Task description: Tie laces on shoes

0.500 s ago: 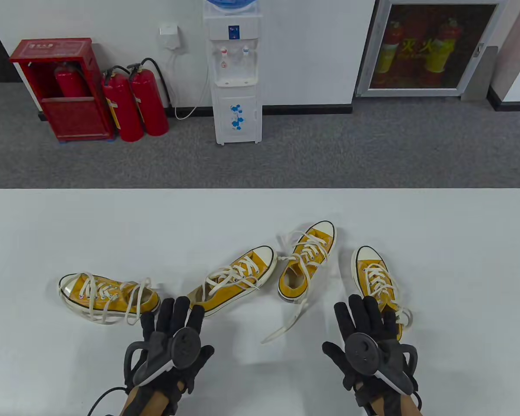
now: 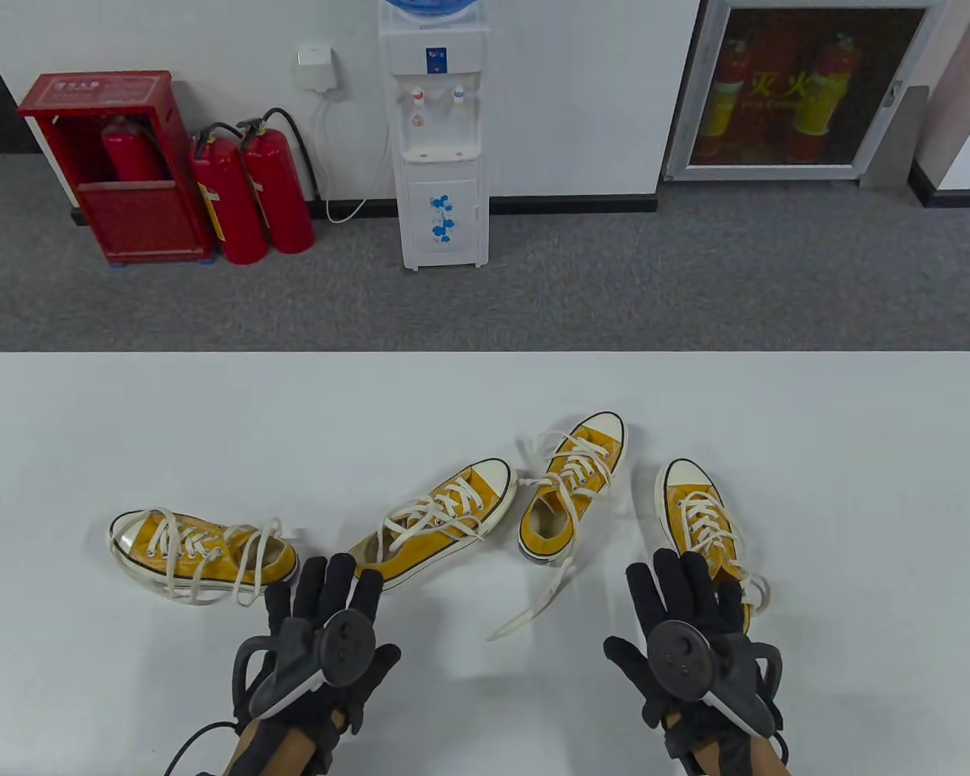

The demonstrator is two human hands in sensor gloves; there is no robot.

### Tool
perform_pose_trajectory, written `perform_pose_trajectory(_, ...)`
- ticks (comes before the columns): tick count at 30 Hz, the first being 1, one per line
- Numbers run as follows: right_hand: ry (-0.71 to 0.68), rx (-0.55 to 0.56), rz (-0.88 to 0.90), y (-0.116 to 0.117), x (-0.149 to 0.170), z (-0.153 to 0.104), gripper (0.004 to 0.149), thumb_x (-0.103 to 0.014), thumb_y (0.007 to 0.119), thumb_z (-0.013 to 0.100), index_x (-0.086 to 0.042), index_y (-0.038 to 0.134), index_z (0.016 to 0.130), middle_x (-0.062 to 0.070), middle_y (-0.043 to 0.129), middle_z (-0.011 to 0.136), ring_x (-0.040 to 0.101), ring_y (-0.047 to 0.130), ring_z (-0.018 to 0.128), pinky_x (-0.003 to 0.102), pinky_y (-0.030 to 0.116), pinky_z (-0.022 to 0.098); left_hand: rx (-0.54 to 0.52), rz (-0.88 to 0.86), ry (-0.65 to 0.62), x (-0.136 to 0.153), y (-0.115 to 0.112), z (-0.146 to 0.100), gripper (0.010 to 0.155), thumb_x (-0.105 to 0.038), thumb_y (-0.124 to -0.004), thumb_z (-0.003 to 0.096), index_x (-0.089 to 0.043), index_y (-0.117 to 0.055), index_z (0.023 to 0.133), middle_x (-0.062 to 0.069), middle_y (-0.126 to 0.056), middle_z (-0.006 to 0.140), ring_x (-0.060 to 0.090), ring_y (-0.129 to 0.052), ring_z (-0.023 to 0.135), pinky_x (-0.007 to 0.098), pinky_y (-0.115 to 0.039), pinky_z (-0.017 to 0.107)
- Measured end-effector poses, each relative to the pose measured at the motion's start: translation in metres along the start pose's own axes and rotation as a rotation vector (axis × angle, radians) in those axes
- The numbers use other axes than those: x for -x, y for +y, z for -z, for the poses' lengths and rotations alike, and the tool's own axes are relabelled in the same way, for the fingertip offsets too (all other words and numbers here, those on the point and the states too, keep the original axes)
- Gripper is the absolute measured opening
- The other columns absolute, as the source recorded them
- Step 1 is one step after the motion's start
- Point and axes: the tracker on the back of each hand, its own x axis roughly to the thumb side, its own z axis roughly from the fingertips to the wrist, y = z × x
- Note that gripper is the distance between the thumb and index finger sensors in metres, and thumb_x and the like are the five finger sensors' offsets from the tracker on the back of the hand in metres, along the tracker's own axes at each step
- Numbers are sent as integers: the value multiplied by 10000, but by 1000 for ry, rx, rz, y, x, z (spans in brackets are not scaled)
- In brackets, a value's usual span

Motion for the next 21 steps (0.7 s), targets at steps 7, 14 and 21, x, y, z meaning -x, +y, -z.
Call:
perform_pose_trajectory(7,1,12,5,-2,1,0,862,-648,694,369,-283,369,1079,19,151,1148,400,195,1095,712,179,724,-27,-66,25,6,15,4,862,-662,-592,449,-331,-166,1121,48,32,1197,423,-30,1144,748,-114,748)
perform_pose_trajectory(14,9,14,18,-4,5,0,859,-646,696,369,-285,373,1078,18,159,1149,399,197,1097,713,179,726,-35,-137,67,19,41,16,856,-657,-605,447,-332,-194,1124,47,-7,1211,415,-148,1162,719,-202,779)
perform_pose_trajectory(21,16,-8,35,-3,7,0,857,-642,700,370,-286,372,1078,18,154,1149,398,200,1099,713,181,727,-14,-285,140,26,68,38,813,-618,-629,462,-318,-272,1128,70,-191,1240,401,-407,1140,672,-372,779)
